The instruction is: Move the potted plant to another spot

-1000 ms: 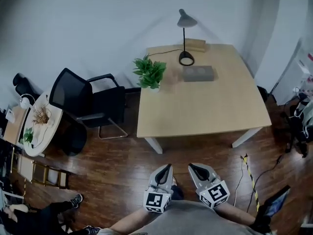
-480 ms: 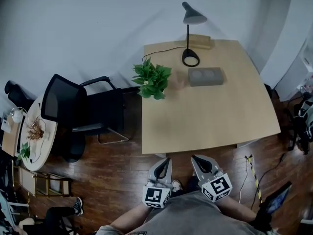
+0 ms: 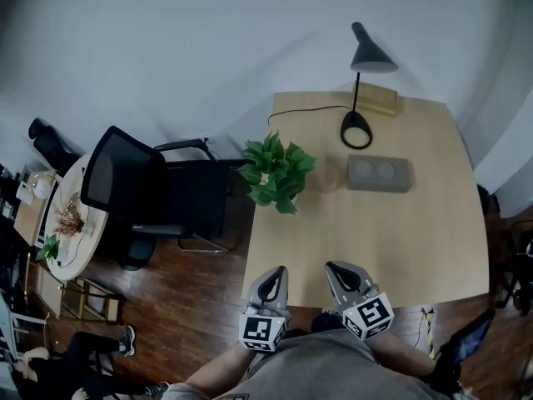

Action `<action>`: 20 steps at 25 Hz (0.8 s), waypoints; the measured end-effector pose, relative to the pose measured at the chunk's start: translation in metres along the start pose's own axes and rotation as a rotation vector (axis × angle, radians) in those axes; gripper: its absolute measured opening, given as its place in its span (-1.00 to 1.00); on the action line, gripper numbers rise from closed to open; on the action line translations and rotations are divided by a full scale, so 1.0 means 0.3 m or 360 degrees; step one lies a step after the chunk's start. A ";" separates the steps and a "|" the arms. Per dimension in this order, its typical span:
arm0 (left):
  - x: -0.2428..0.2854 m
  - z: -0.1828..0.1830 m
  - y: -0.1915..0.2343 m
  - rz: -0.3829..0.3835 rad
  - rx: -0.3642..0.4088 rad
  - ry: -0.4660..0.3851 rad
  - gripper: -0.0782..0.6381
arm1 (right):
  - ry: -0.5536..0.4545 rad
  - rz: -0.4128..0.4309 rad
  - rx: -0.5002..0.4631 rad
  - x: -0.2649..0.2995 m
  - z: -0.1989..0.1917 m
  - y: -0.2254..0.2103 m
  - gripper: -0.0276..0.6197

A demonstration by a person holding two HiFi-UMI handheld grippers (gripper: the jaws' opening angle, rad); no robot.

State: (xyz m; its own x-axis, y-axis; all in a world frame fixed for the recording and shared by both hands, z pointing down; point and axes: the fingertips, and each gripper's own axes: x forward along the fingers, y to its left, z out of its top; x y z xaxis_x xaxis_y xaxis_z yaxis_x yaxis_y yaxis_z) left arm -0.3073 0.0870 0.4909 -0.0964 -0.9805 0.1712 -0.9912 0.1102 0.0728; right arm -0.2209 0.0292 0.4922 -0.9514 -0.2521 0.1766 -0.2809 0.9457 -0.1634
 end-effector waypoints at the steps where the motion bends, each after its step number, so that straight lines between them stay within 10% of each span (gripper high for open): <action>1: 0.030 0.006 0.010 0.0022 -0.0001 -0.0003 -0.78 | 0.0004 0.0022 -0.0006 0.021 0.008 -0.027 -0.91; 20: 0.394 -0.187 0.279 0.0104 -0.0076 0.0247 -0.78 | 0.0267 0.0053 -0.0039 0.428 -0.110 -0.298 -0.91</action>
State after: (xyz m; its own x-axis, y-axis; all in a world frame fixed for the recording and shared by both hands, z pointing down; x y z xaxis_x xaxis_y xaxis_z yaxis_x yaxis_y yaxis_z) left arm -0.3967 -0.0107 0.5724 -0.1416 -0.9345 0.3265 -0.9776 0.1840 0.1027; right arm -0.3139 -0.0809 0.5616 -0.9253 -0.1849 0.3312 -0.2447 0.9581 -0.1486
